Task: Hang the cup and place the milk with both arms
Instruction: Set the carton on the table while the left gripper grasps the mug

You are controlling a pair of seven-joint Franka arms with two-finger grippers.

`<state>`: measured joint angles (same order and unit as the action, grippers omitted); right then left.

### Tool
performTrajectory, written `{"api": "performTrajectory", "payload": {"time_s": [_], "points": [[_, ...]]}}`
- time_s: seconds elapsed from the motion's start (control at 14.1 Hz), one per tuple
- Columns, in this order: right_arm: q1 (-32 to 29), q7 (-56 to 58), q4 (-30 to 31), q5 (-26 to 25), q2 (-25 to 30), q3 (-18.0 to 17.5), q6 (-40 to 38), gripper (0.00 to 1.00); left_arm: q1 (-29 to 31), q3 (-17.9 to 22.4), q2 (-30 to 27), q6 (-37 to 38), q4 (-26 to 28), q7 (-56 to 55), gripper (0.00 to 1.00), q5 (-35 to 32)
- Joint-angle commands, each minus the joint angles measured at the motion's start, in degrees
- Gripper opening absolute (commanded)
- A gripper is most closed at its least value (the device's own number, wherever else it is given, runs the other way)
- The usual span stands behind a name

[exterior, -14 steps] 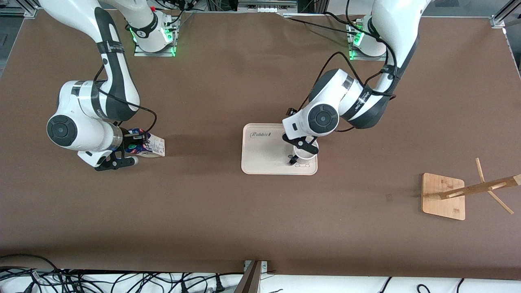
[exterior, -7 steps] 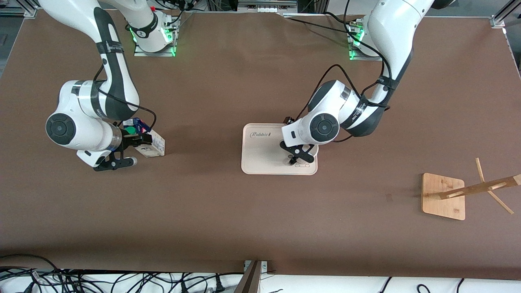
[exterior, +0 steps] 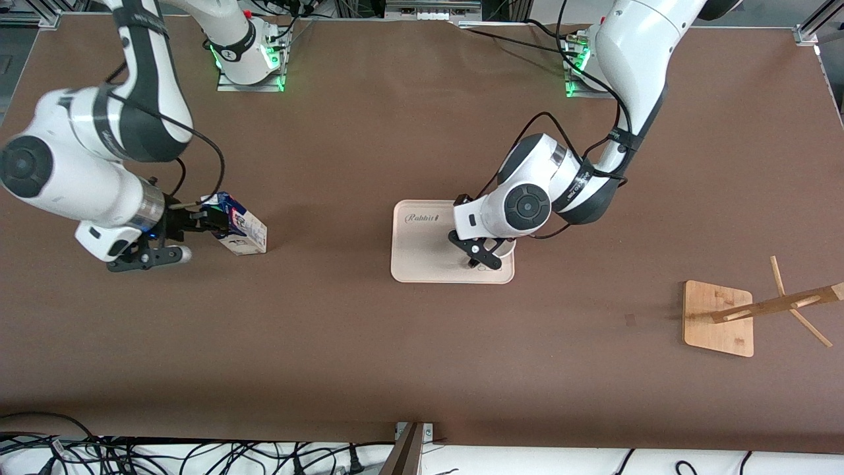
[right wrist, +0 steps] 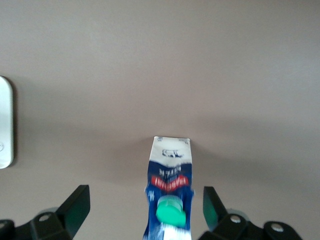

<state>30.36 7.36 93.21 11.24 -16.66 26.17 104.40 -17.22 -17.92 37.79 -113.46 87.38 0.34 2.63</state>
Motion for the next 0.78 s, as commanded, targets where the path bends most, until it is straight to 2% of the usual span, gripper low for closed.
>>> {"api": "performTrajectory", "payload": {"time_s": [0.0,0.28,0.43,0.71], "points": [[0.1,-0.9,-2.4,-4.1,4.4,0.4,-3.3,1.00,0.9,-1.2,2.0,-2.6,-0.2,1.0,1.00,-3.0],[0.1,-0.9,-1.7,-8.9,10.5,0.3,-7.3,1.00,1.0,-1.2,2.8,-2.8,0.2,1.0,1.00,-4.5],[0.1,-1.1,-2.9,-9.7,10.7,0.5,-10.3,1.00,1.0,-1.2,3.2,-2.8,0.5,0.7,1.00,-4.5],[0.1,-1.1,-5.2,-12.3,10.6,-0.1,-10.5,1.00,1.0,-1.2,4.1,-2.9,1.1,0.7,1.00,-4.5]]}}
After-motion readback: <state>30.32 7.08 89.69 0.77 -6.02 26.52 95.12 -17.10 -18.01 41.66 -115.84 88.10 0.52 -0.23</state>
